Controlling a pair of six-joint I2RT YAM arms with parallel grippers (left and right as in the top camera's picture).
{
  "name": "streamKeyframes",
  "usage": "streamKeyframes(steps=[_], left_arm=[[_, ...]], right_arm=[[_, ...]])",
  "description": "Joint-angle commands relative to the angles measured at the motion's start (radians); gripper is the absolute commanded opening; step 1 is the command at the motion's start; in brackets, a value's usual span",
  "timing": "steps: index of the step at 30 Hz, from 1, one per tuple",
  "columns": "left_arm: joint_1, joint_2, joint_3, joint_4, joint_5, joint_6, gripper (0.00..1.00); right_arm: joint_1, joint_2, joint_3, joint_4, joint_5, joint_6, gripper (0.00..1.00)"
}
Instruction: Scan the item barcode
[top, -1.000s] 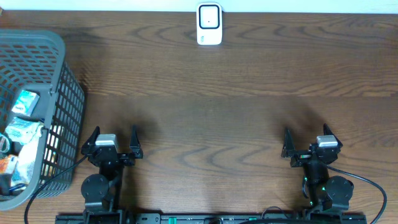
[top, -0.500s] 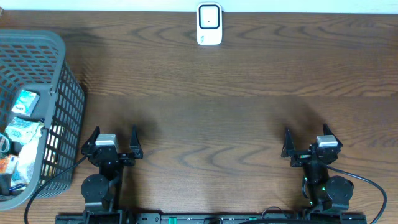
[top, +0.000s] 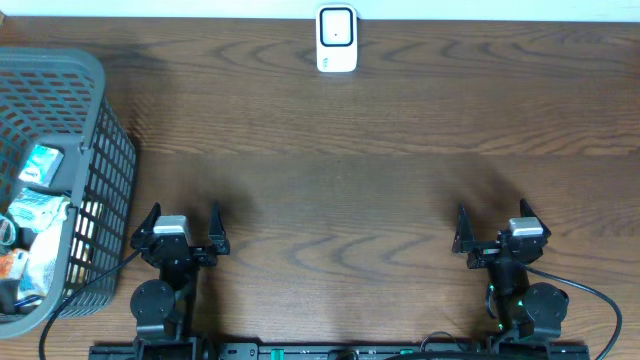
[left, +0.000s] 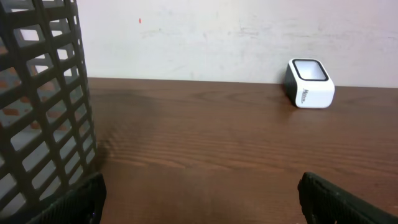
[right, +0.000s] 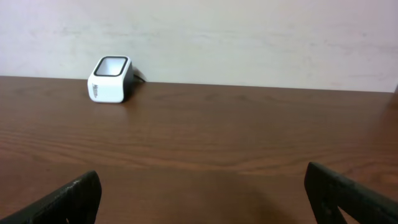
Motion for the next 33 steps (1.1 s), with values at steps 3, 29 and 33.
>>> streamKeyframes(steps=[3, 29, 33], left_arm=[[0.006, -0.006, -0.012, -0.043, 0.004, 0.0, 0.98], [0.006, -0.006, -0.012, 0.01, 0.006, 0.0, 0.98], [0.006, -0.006, -0.012, 0.147, 0.005, 0.0, 0.98]], right_arm=[[-0.005, -0.006, -0.001, -0.005, 0.003, 0.014, 0.99], [-0.005, -0.006, -0.001, -0.005, 0.003, 0.014, 0.99], [-0.005, -0.006, -0.001, -0.005, 0.003, 0.014, 0.99]])
